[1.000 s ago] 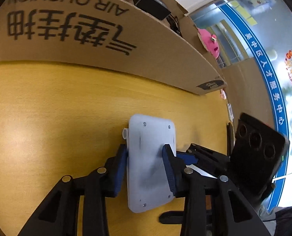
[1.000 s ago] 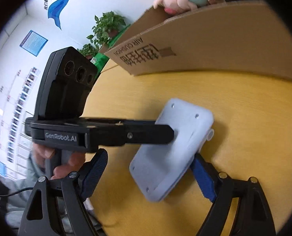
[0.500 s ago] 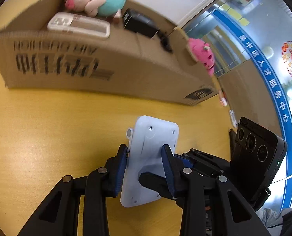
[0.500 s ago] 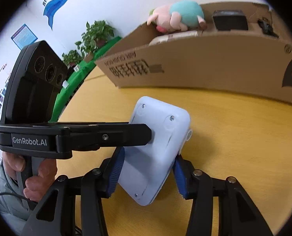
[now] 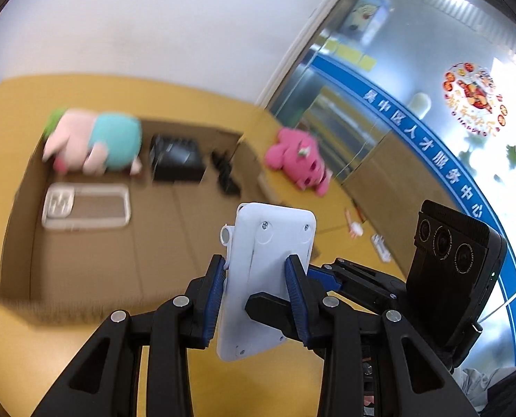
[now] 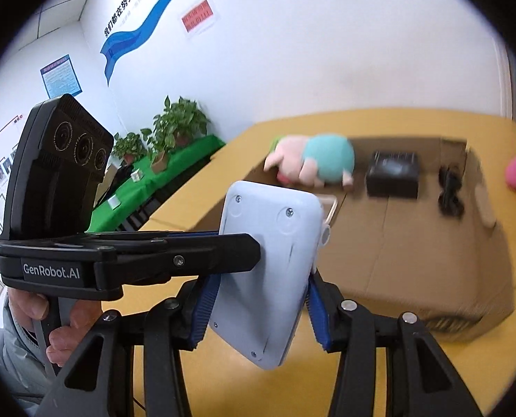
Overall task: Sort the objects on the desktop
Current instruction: 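Lift the white power bank with the left gripper over the cardboard box, then lower the power bank into the box and open the left gripper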
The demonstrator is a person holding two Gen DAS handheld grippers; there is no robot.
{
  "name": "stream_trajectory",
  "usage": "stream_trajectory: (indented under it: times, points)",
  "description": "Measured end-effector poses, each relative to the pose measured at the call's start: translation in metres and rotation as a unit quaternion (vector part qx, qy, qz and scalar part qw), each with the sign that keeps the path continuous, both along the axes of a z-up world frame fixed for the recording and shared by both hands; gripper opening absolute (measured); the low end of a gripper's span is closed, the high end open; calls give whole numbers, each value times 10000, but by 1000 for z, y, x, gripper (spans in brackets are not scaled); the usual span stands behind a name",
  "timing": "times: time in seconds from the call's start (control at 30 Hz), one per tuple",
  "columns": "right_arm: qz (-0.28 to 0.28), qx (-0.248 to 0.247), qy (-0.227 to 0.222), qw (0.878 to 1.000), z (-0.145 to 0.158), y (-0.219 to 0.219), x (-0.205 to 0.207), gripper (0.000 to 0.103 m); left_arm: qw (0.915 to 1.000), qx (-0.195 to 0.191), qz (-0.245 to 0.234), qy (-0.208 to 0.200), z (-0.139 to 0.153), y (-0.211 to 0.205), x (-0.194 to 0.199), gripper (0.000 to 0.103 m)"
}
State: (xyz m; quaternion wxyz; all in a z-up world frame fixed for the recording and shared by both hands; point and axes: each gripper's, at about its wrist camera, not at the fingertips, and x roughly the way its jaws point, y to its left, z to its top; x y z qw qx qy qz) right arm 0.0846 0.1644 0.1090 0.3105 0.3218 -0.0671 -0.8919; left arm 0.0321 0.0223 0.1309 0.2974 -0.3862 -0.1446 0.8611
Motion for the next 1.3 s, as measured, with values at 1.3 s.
stream_trajectory:
  times: [1.3]
  points:
    - [-846,1974,-2480,9447,-104,84,-163,52,9531,238,158,-3012,-147,126,-179,36]
